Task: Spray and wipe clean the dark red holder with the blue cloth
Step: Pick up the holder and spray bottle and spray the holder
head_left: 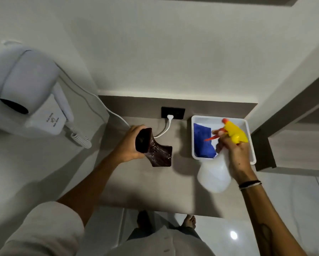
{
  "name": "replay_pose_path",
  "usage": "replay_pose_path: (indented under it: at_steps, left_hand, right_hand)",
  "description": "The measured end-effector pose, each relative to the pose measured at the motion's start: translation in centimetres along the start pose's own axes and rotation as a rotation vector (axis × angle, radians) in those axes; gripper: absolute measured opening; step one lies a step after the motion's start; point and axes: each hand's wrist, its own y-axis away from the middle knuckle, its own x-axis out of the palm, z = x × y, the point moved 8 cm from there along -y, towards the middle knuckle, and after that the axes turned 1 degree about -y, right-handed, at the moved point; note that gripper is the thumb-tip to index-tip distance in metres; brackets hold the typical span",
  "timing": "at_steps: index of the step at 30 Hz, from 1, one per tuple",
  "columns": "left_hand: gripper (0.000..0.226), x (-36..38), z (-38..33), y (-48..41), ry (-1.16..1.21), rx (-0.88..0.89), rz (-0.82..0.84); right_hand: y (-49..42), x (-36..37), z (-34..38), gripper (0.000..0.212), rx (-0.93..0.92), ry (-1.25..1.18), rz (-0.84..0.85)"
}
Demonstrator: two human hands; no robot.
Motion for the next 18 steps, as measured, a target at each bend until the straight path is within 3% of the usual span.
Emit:
replay_pose_path:
  at_steps: [2, 6, 18]
  left_hand:
    - [0.108, -0.2, 0.7, 0.2, 0.039, -0.002, 0.002]
    - [0.11, -0.6, 1.8, 0.4, 0.087, 0.007, 0.03]
    - [0.114, -0.7, 2.2, -0.2, 0.023, 0.03, 0.049]
  right_hand:
    - [2.3, 3.7, -1.3, 0.027, 0.075, 0.108, 0.188]
    - [5.5, 9.5, -4.3, 0.042, 0.179, 0.203, 0.466]
    - [4.8, 12.0, -6.8, 0.044, 0.138, 0.531, 0.509]
